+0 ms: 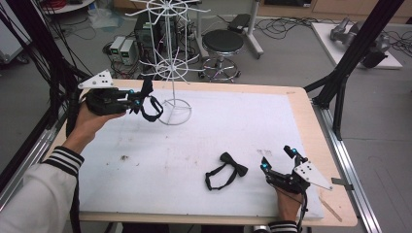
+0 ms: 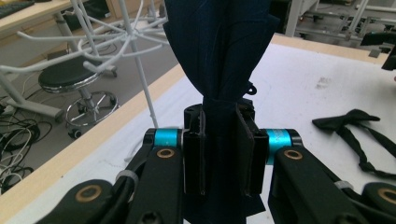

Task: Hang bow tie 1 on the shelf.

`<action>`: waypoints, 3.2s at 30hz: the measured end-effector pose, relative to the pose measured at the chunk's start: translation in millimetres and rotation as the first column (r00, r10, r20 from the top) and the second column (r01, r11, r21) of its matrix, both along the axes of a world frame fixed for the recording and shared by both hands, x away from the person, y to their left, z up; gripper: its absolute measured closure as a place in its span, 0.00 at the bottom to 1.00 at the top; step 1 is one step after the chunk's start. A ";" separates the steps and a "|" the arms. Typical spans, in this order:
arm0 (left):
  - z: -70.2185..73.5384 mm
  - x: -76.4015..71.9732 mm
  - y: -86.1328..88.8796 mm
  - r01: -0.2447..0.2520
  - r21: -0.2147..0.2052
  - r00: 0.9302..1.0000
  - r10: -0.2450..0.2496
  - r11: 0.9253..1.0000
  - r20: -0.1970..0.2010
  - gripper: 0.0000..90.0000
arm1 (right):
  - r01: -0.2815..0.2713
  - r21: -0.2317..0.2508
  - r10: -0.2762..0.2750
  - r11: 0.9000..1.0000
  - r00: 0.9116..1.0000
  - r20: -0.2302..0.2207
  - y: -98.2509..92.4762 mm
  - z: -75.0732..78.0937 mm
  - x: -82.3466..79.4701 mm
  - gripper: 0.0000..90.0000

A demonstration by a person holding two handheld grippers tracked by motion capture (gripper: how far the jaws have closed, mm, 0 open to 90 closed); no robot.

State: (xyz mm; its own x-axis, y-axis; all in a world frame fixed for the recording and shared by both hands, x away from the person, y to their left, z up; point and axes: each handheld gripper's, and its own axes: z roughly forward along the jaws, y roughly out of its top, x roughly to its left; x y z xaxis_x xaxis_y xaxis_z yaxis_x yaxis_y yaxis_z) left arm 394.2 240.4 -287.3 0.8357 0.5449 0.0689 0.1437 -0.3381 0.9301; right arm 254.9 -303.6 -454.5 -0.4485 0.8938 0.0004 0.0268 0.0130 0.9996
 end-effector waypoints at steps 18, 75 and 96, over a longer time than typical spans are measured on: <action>21.2 8.8 -22.1 -0.019 -0.039 0.999 0.021 0.999 0.044 0.83 | 0.000 0.001 0.000 1.000 1.000 0.000 -0.1 -0.1 0.0 0.10; 0.4 40.9 -43.8 -0.151 -0.058 0.988 0.151 0.987 -0.003 0.83 | 0.000 -0.001 0.000 1.000 1.000 0.003 -0.3 -0.1 -0.1 0.10; -19.1 43.9 -44.5 -0.194 -0.027 0.981 0.193 0.981 -0.030 0.83 | 0.000 0.000 0.000 1.000 1.000 0.004 -0.4 -0.2 -0.1 0.10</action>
State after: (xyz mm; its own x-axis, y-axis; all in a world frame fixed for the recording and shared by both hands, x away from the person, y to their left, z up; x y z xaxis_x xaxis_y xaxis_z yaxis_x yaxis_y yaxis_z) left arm 438.1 195.9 -306.4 0.7154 0.6981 0.0289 0.2293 -0.2736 0.9341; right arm 254.8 -304.0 -454.7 -0.4486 0.8937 -0.0015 0.0228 0.0131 0.9997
